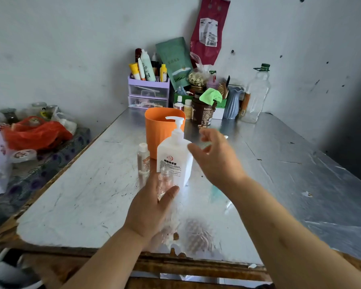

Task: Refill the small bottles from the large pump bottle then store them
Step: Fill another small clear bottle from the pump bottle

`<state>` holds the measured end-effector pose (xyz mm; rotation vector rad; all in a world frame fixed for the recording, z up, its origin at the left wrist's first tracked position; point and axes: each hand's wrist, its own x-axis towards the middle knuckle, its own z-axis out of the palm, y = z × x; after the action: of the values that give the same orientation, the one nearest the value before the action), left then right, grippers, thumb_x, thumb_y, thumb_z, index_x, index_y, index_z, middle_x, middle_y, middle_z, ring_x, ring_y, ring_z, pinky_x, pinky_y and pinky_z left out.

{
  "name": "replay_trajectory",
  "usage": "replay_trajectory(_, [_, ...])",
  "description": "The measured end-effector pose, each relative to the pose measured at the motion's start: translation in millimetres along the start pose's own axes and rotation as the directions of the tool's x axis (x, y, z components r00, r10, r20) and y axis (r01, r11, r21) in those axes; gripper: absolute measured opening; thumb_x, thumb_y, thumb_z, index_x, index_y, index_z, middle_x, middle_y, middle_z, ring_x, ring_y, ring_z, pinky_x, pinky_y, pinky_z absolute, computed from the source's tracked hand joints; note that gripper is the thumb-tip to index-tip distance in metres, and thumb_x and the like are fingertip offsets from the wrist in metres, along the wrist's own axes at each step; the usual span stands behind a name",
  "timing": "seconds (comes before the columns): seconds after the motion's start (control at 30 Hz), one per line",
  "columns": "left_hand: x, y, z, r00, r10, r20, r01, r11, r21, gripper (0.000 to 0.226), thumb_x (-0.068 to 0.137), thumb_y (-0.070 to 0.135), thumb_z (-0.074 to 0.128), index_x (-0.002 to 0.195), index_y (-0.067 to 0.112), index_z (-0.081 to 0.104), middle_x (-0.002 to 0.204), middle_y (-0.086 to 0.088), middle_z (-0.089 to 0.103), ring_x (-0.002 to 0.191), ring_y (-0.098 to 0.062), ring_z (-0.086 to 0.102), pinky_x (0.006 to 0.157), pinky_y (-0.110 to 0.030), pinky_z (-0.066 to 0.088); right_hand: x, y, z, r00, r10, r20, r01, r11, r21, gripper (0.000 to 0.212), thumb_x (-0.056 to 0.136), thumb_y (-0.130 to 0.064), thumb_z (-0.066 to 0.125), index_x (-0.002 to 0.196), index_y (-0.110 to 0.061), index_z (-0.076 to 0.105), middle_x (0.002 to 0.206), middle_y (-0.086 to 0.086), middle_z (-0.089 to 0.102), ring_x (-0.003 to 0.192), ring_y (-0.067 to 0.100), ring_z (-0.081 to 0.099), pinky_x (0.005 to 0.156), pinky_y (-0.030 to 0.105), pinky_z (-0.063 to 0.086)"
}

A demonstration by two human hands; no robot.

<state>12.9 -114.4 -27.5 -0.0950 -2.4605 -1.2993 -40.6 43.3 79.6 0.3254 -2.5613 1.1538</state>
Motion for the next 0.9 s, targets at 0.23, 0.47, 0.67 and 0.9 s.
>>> replay_trajectory(0.23, [0,1,-3,0.999,-0.019,-0.047,0.020,1.000,0.021,0.053,0.088,0.069,0.041,0.130,0.037,0.038,0.143,0.014,0.051,0.112,-0.012,0.063,0.082,-0.034,0.060,56,-44,21,0.976,-0.124,0.178,0.152,0.977,-0.153,0.041,0.096,-0.026,0.048,0.136,-0.029,0.042,0.140,0.002,0.044,0.125,0.026,0.046,0.103,0.041,0.040])
replay_trajectory(0.47, [0,5,-7,0.997,-0.053,-0.059,0.056,0.997,0.050,0.056,0.088,0.064,0.042,0.135,0.034,0.038,0.141,0.013,0.052,0.116,-0.013,0.062,0.087,-0.026,0.055,55,-49,-3,0.962,-0.120,0.244,0.165,0.971,-0.173,0.018,0.094,-0.019,0.053,0.111,-0.019,0.059,0.094,0.002,0.061,0.077,0.019,0.054,0.057,0.026,0.039])
replay_trajectory(0.67, [-3,8,-11,0.994,-0.051,-0.100,0.055,0.998,0.034,0.057,0.086,0.070,0.045,0.130,0.034,0.044,0.131,0.013,0.061,0.112,-0.011,0.063,0.081,-0.017,0.048,36,-45,-32,0.932,-0.132,0.337,0.220,0.946,-0.239,0.016,0.093,-0.022,0.057,0.108,-0.027,0.060,0.098,-0.004,0.063,0.082,0.012,0.058,0.065,0.022,0.045])
replay_trajectory(0.9, [17,53,-34,0.995,0.024,-0.094,-0.015,0.995,0.097,0.056,0.085,0.068,0.047,0.126,0.030,0.050,0.122,0.011,0.066,0.104,-0.012,0.066,0.082,-0.029,0.055,32,-46,-50,0.907,0.034,0.420,-0.055,0.998,0.037,0.052,0.096,-0.055,0.037,0.116,-0.015,0.063,0.100,-0.004,0.066,0.094,0.016,0.059,0.078,0.029,0.047])
